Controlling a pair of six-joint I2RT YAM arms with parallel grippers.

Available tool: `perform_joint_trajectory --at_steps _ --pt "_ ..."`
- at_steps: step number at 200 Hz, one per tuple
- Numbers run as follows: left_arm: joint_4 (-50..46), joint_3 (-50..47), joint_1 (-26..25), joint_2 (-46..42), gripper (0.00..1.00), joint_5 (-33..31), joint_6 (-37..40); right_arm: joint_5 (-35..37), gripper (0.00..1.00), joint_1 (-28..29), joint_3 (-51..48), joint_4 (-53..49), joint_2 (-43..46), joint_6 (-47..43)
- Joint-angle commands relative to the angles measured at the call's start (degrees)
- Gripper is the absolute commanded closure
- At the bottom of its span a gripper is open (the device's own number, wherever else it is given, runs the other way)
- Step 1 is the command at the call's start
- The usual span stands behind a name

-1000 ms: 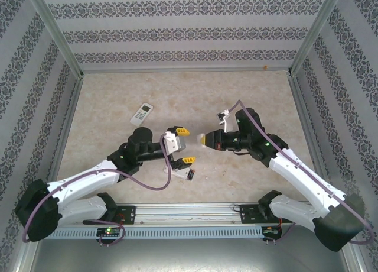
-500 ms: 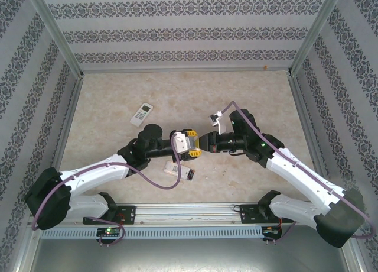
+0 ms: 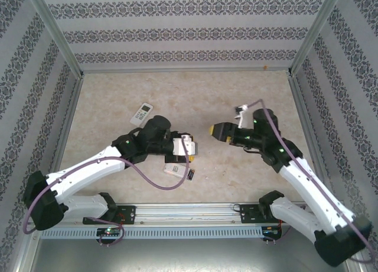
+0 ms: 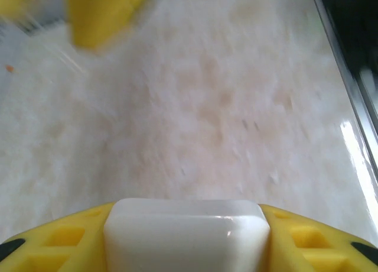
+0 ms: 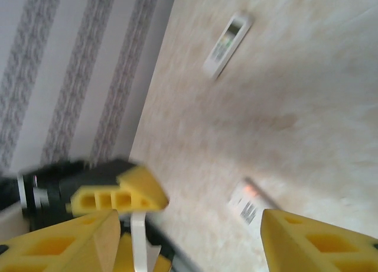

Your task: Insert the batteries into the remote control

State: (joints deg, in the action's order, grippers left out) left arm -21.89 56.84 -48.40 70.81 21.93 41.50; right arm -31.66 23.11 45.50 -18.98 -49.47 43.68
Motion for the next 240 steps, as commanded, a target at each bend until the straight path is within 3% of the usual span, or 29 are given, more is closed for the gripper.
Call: perform_joint_trajectory --at_steps 1,43,100,209,240 --pt "-25.3 3.5 -4.3 6.9 0.61 -9.7 9.8 3.6 0.35 -3.4 -4.7 -1.1 2.9 2.6" --pt "-20.3 3.7 -7.6 15.0 0.59 -8.5 16.1 2.7 0.34 -7.6 -8.8 -2.2 6.5 3.9" --pt "-12.5 5.3 -8.2 24.7 0.55 -6.1 18.9 2.0 0.34 -8.6 -11.5 -2.3 8.9 4.6" --pt "-8.7 6.6 -8.3 31.9 0.47 -9.7 13.6 1.2 0.34 -9.0 -12.4 -1.8 8.8 5.4" --pt "-7.6 6.3 -8.3 29.9 0.32 -10.6 13.0 1.3 0.34 -9.0 -12.2 -2.2 8.8 5.1"
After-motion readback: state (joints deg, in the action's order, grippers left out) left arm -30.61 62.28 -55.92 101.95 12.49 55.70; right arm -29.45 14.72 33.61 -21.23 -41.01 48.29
